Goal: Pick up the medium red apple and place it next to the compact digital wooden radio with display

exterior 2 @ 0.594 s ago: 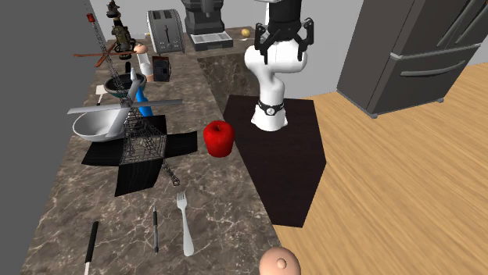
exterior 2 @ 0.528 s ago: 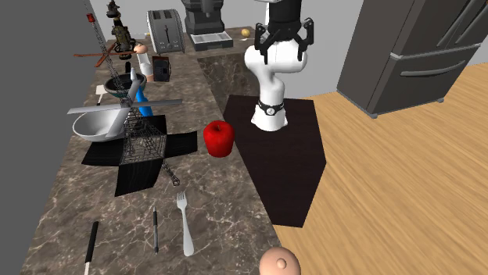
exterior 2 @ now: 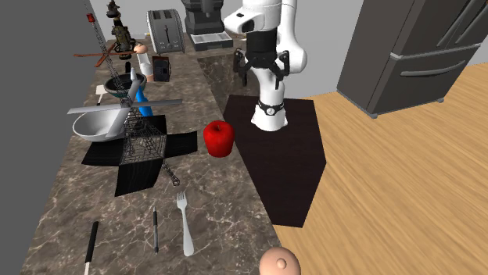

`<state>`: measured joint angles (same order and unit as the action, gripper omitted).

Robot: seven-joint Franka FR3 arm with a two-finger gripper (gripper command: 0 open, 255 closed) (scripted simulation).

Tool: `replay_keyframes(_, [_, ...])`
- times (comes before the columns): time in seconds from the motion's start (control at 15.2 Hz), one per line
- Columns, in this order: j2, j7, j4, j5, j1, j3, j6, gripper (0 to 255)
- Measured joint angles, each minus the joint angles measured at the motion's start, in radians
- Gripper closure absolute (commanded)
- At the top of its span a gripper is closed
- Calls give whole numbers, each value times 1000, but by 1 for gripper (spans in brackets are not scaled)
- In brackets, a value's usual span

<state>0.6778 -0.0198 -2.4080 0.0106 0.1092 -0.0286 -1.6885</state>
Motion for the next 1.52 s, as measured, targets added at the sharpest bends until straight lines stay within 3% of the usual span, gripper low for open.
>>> replay_keyframes(0.79, [-169, 233, -104, -115, 197, -55, -345, 0])
replay_keyframes(1.25, [-207, 245, -170, -127, 209, -64, -453, 0])
replay_keyframes(1.52, [-216, 245, -174, -127, 209, -66, -466, 0])
